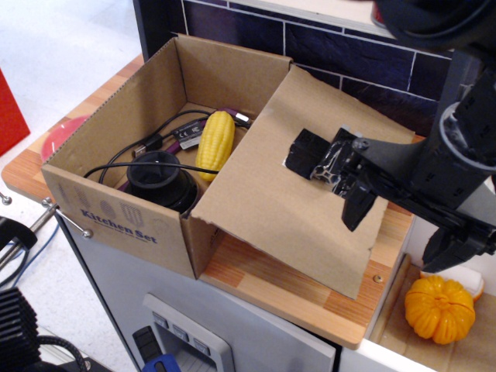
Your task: Close brown1fbox flap
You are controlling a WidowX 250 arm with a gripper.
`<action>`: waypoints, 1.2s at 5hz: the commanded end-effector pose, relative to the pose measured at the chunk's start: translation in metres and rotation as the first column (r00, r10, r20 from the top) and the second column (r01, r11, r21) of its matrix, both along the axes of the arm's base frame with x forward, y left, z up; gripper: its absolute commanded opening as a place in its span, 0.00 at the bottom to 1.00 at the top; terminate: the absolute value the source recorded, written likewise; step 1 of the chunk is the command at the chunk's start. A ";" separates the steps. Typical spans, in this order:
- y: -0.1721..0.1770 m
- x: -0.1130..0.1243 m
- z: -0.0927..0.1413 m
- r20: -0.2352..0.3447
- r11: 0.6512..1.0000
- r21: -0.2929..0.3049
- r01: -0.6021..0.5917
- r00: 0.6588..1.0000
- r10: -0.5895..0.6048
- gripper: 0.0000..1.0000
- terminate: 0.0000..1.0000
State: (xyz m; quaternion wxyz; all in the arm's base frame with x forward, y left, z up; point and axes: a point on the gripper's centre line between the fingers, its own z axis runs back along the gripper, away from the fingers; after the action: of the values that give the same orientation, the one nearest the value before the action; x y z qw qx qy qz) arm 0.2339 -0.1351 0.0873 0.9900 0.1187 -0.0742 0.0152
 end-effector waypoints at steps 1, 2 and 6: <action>0.000 0.000 0.000 0.000 1.000 0.000 0.000 1.000 0.000 1.00 0.00; -0.001 0.002 -0.001 -0.067 0.998 0.059 -0.010 0.998 0.014 1.00 0.00; -0.002 -0.008 -0.030 -0.086 0.946 0.300 0.120 0.991 -0.098 1.00 0.00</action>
State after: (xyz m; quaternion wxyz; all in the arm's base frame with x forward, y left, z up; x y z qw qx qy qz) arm 0.2217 -0.1342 0.0495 0.9574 0.2787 -0.0354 -0.0667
